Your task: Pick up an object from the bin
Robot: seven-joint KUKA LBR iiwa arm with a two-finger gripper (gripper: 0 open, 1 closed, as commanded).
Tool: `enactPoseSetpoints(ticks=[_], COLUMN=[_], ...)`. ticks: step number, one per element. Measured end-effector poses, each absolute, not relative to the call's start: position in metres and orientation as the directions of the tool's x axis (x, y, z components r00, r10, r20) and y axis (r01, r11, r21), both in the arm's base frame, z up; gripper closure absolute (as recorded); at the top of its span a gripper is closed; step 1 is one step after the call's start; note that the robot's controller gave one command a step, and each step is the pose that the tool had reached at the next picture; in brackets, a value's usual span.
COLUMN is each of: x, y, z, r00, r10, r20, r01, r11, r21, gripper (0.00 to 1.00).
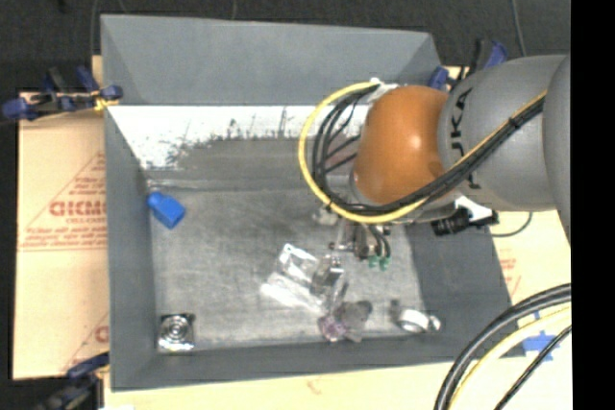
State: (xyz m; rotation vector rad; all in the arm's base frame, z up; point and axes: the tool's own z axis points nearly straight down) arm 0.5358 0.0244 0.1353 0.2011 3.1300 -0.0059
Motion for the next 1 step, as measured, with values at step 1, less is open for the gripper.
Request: enactPoseSetpoints(ticks=[1], x=[0.5237], y=[0.0336], z=[0.0758], r00=[-0.941], r10=[0.339], r20=[-0.005], r01=[0.339], r11=[0.941], r21=[0.005], gripper=[0.0])
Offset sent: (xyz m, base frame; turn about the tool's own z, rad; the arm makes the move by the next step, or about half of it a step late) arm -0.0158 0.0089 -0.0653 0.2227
